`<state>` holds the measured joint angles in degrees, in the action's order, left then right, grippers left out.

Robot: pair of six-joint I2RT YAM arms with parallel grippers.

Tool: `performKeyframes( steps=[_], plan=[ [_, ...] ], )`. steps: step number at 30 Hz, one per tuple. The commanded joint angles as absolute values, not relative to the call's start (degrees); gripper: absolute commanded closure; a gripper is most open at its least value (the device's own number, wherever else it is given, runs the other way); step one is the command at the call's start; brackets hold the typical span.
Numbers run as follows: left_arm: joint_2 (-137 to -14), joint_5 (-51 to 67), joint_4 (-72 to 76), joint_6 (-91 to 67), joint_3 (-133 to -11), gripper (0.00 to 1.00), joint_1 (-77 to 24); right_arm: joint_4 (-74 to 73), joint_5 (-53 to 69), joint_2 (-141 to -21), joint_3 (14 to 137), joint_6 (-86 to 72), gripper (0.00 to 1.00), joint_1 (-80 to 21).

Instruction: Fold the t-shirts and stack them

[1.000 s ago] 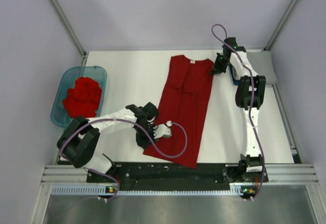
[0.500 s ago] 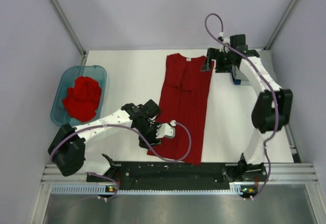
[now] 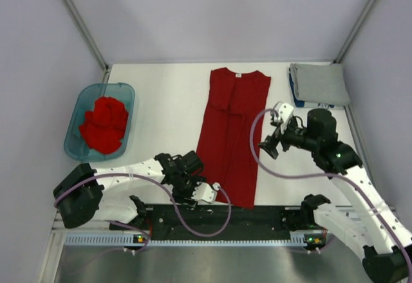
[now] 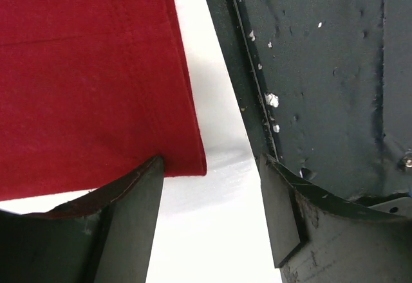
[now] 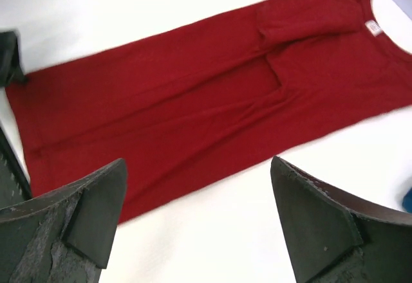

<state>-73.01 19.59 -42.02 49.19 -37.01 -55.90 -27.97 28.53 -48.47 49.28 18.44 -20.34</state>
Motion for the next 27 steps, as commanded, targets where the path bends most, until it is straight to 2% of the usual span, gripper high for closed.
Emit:
performKeyframes(
  steps=[1,5,8,9,10,11,15,20,22,27],
  plan=[
    [-74.2,17.2,-37.4,50.0,-34.8,0.35,-58.1,-37.6,31.9,-40.8,43.3,37.2,0.13,-27.0],
    [-75.7,16.6,-35.4,47.5,-35.2,0.49,-58.3,-45.7,21.7,-40.7,37.8,49.8,0.17,-42.9],
    [-75.6,16.6,-35.0,47.1,-34.6,0.74,-58.3,-46.5,16.5,-43.1,33.9,53.5,0.25,-53.3],
    [-75.4,16.5,-35.1,46.8,-34.5,0.89,-58.3,-45.9,16.6,-44.0,33.0,53.9,0.27,-56.1],
    [-75.3,16.3,-35.4,46.5,-34.8,0.97,-58.3,-45.0,16.8,-44.7,32.1,54.5,0.28,-58.5],
    [-75.1,16.2,-35.9,46.1,-35.2,1.00,-58.2,-43.9,16.7,-45.4,31.4,54.9,0.28,-60.6],
    [-73.4,16.9,-37.1,44.9,-35.8,1.00,-58.2,-35.6,16.9,-47.6,27.4,56.7,0.28,-64.8],
    [-71.9,17.6,-38.1,43.9,-35.8,1.00,-58.3,-32.2,20.6,-52.0,25.3,59.1,0.32,-67.5],
    [-71.9,17.7,-38.4,43.5,-36.0,1.00,-58.3,-30.2,21.5,-54.6,24.7,60.5,0.36,-67.7],
    [-72.1,17.4,-39.5,42.9,-36.4,1.00,-58.3,-27.6,19.2,-55.9,23.4,61.0,0.56,-67.8]
  ],
)
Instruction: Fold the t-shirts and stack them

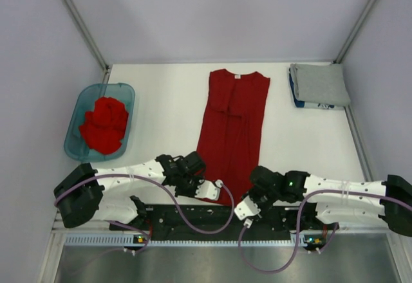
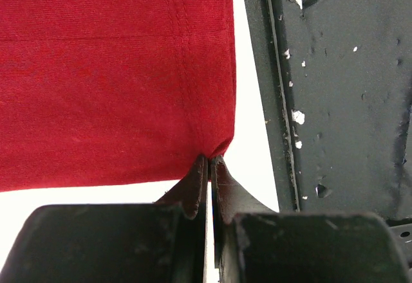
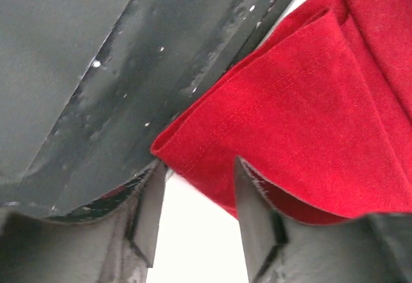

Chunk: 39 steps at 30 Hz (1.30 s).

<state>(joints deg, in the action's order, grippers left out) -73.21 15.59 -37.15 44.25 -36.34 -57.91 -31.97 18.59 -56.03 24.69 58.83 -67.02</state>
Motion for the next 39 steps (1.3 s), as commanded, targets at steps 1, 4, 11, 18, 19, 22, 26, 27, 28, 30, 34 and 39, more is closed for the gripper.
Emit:
performKeyframes(
  steps=[1,4,11,18,19,22,26,27,28,30,34,39],
  plan=[
    [-71.9,17.6,-39.7,42.7,-36.6,1.00,-58.3,-28.0,19.2,-55.7,23.0,61.1,0.61,-67.8],
    [-71.5,18.6,-40.4,42.4,-36.9,1.00,-58.3,-29.5,21.5,-55.1,22.9,60.9,0.85,-67.8],
    [-68.1,18.6,-40.3,38.5,-40.1,1.00,-57.1,-30.0,22.5,-53.3,27.1,54.2,1.00,-63.8],
    [-73.8,22.1,-43.3,37.8,-52.3,1.00,-45.5,-18.3,30.8,-49.1,30.7,40.2,1.00,-45.6],
    [-75.6,22.2,-43.7,37.7,-55.1,1.00,-43.8,-15.8,30.7,-49.2,30.7,38.7,1.00,-43.5],
    [-81.6,20.2,-43.4,37.5,-61.2,1.00,-40.5,-7.8,29.9,-50.4,30.6,33.2,1.00,-38.8],
    [-90.1,17.8,-42.5,35.9,-69.1,1.00,-37.1,5.2,29.2,-56.8,31.0,26.4,1.00,-31.7],
    [-92.0,16.7,-42.0,34.4,-71.3,1.00,-36.1,9.2,29.4,-59.1,31.2,24.1,1.00,-29.5],
    [-94.8,15.7,-42.1,33.1,-73.9,1.00,-35.4,12.0,29.5,-62.1,31.6,21.9,1.00,-27.7],
    [-98.6,15.2,-42.9,31.1,-78.4,1.00,-34.2,16.3,28.2,-67.0,32.2,19.3,1.00,-25.1],
    [-104.0,12.6,-42.5,30.1,-84.7,1.00,-33.1,18.6,24.8,-72.4,33.8,17.6,1.00,-21.6],
    [-112.8,9.1,-45.3,29.7,-94.9,1.00,-32.3,14.4,22.2,-76.0,38.4,12.7,1.00,-17.5]
  ],
)
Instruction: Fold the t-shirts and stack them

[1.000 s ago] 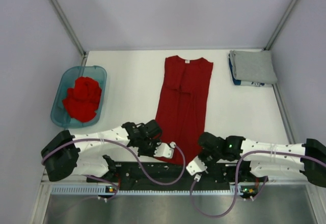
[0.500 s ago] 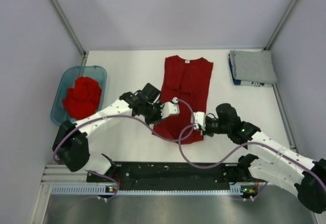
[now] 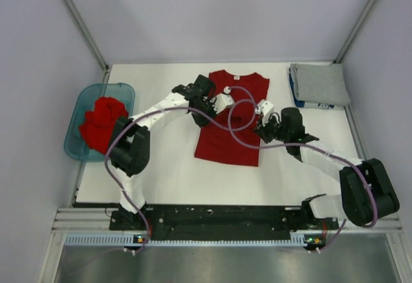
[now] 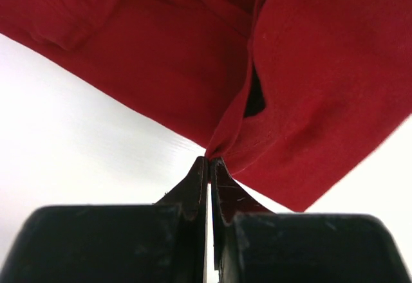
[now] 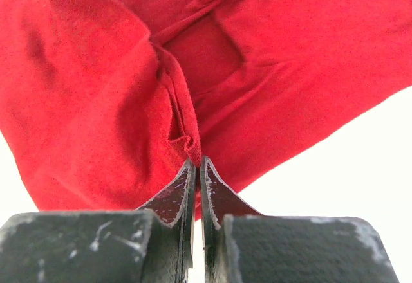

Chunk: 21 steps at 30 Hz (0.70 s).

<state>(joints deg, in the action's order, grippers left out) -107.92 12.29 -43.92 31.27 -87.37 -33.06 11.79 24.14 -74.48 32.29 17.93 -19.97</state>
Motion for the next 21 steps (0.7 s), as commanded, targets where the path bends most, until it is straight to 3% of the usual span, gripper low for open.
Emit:
performKeyframes(
  steps=[1,6,21],
  plan=[
    [-114.3,8.7,-45.8,29.6,-96.3,1.00,-32.1,12.0,21.0,-76.6,39.4,12.7,1.00,-17.6],
    [-118.6,6.2,-46.1,29.9,-100.5,1.00,-31.4,5.4,14.6,-80.9,42.8,10.3,1.00,-16.8],
    [-124.1,2.8,-46.5,29.7,-106.7,1.00,-30.5,1.3,12.9,-90.5,50.3,9.3,1.00,-14.9]
  ],
)
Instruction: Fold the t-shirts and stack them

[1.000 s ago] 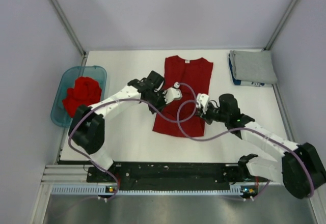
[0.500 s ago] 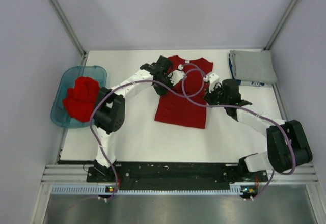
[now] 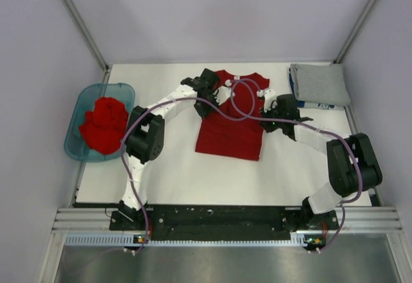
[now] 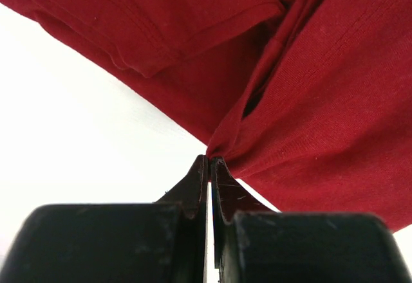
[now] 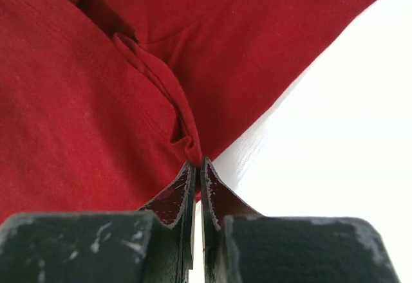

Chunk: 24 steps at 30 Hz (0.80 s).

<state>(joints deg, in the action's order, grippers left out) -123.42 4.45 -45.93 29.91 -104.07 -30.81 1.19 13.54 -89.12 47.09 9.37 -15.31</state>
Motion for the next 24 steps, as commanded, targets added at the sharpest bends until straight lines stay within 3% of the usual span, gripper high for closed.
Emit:
performKeyframes(
  steps=[1,7,9,11,13,15,20,24],
  plan=[
    [-124.3,2.8,-46.5,29.6,-106.9,1.00,-30.5,1.6,13.1,-90.6,50.4,9.5,1.00,-14.9],
    [-124.6,3.6,-46.1,29.5,-107.3,1.00,-30.3,1.5,13.5,-92.4,52.2,10.0,1.00,-14.7],
    [-125.0,3.4,-46.1,29.3,-108.0,0.92,-30.4,1.6,12.9,-92.9,52.6,9.7,0.97,-14.4],
    [-125.3,2.6,-45.7,29.0,-108.5,0.79,-30.3,1.7,11.6,-93.6,53.2,9.0,0.81,-14.2],
    [-125.7,0.5,-45.5,29.0,-109.4,0.65,-30.2,1.7,10.6,-94.1,54.4,8.2,0.57,-13.7],
    [-125.7,-2.2,-45.3,29.1,-111.7,0.62,-29.4,1.7,9.9,-93.9,55.8,6.5,0.44,-12.8],
    [-121.5,-1.4,-47.1,29.5,-114.4,0.58,-27.2,0.2,13.2,-87.7,58.1,5.3,0.41,-9.9],
    [-110.1,18.8,-48.0,39.8,-100.6,0.57,-27.4,-6.9,27.7,-78.6,54.4,20.4,0.40,-12.1]
  ],
)
